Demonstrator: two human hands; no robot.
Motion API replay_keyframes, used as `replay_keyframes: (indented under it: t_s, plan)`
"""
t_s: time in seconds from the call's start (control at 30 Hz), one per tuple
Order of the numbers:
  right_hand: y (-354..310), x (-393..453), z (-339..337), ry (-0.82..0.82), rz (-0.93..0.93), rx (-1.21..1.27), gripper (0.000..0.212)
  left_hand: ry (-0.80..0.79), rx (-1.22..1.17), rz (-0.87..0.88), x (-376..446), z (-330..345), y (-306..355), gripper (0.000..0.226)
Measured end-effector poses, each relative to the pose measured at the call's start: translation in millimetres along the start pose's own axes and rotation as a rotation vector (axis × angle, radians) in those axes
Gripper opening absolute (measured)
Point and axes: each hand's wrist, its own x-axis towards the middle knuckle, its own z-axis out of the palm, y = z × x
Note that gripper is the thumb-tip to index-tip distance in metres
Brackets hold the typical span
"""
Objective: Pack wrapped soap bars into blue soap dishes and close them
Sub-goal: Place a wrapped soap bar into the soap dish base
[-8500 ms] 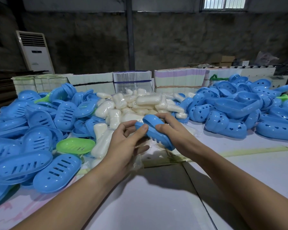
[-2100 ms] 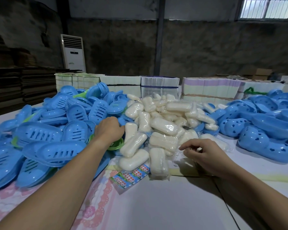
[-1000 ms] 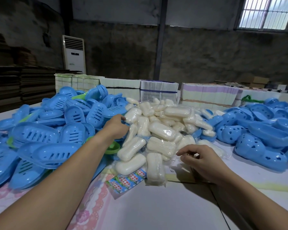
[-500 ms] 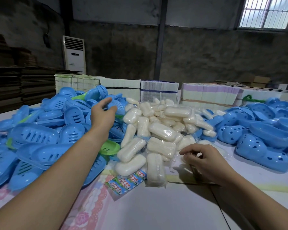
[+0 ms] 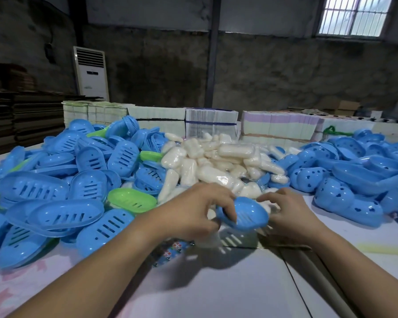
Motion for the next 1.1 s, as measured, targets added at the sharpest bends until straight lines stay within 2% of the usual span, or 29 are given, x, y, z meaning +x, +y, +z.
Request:
replay_keyframes:
  t_s: [0.07, 0.17, 0.23, 0.3, 0.37, 0.43, 0.53, 0.67, 0.8, 0.9, 1.0, 1.1]
  plan:
    - [1.2, 0.5, -0.6, -0.072, -0.037, -0.066, 0.050, -0.109, 0.068, -0.039, 0.4, 6.0, -1.5, 0.033]
    - [7.1, 0.7, -2.6, -0.157, -0.092, -0.105, 0.060, -0.174, 0.020, -0.074, 0.8, 10.5, -4.5, 0.040]
    - [9.6, 2.4, -2.6, -0.159, -0.106, -0.118, 0.064, -0.220, 0.099, -0.031, 2.2, 15.4, -5.9, 0.038]
    - [8.1, 5.6, -1.9, -0.132, -0.112, -0.188, 0.061, -0.244, 0.218, 0.006, 3.1, 20.3, -6.2, 0.042]
    - [6.3, 8.2, -1.8, -0.118, -0.112, -0.296, 0.057, -0.246, 0.238, 0.004, 3.1, 21.9, -5.8, 0.047]
    - [9.3, 8.9, -3.2, -0.129, -0.085, -0.346, 0.056, -0.206, 0.195, -0.018, 3.1, 20.4, -5.1, 0.040]
    - [17.4, 6.6, -9.7, -0.156, -0.042, -0.276, 0.053, -0.160, 0.218, -0.045, 2.4, 21.7, -8.8, 0.025]
    - [16.5, 3.8, -14.5, -0.086, -0.055, -0.189, 0.028, -0.190, 0.316, -0.117, 2.7, 29.9, -16.6, 0.045]
    - [15.4, -0.6, -31.3, 0.153, -0.057, 0.120, 0.018, -0.136, 0.267, -0.207, 3.2, 38.6, -19.7, 0.059]
    - [12.6, -6.8, -39.7, 0.065, -0.100, 0.227, 0.026, -0.065, 0.318, -0.151, 3.8, 47.2, -21.9, 0.049]
    - [-0.3, -11.9, -31.5, -0.046, -0.191, 0.053, 0.031, 0.033, 0.265, -0.126, 6.0, 49.2, -22.8, 0.027]
    - [-11.3, -14.1, -21.5, -0.086, -0.275, -0.048, 0.033, 0.093, 0.218, -0.132, 6.7, 50.4, -21.3, 0.042]
